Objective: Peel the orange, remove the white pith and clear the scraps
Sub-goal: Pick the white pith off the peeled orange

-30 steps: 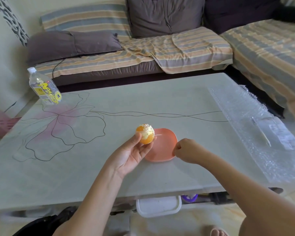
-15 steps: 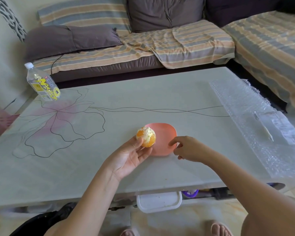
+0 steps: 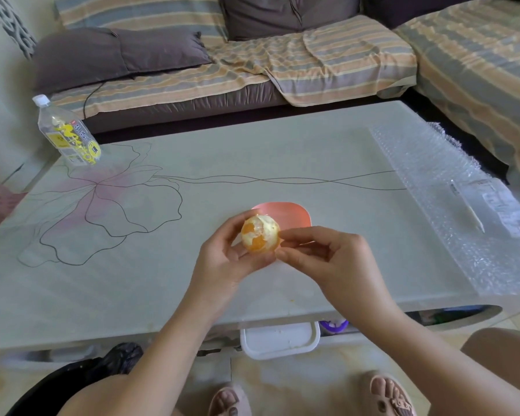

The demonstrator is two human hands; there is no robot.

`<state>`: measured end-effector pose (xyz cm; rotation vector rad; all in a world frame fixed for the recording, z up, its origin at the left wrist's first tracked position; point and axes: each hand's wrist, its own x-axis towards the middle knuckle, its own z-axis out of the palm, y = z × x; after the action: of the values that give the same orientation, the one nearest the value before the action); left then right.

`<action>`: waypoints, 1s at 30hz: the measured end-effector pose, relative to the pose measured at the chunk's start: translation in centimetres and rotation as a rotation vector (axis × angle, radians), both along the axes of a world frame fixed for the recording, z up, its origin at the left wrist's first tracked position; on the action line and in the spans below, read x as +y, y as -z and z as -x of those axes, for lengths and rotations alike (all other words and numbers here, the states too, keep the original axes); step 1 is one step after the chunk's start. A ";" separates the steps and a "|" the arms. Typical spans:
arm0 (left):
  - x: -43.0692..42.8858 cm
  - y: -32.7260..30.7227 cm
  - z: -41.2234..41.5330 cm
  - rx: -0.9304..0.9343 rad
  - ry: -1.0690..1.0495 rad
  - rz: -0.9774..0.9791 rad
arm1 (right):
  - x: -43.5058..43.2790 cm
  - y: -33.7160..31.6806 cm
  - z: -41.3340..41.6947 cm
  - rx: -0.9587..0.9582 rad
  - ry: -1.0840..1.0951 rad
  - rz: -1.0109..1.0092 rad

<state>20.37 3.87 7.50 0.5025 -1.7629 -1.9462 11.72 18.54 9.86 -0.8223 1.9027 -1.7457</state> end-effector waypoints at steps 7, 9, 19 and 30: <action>2.7 0.0 -1.1 0.068 -0.232 0.306 | 0.1 -0.8 -0.6 -0.049 0.057 0.050; 2.9 0.1 -1.2 0.078 -0.282 0.398 | 0.1 -1.1 -0.6 -0.085 0.051 0.060; 2.1 0.5 -1.2 0.132 -0.308 0.748 | 0.2 -1.0 1.2 -0.310 -0.136 -0.015; 1.7 0.6 -1.5 0.176 -0.323 0.815 | -0.1 -1.4 1.3 -0.197 -0.189 0.003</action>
<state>21.88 5.53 6.87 0.2813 -2.0040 -0.9036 10.47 18.46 11.31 -0.7727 1.6397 -1.6497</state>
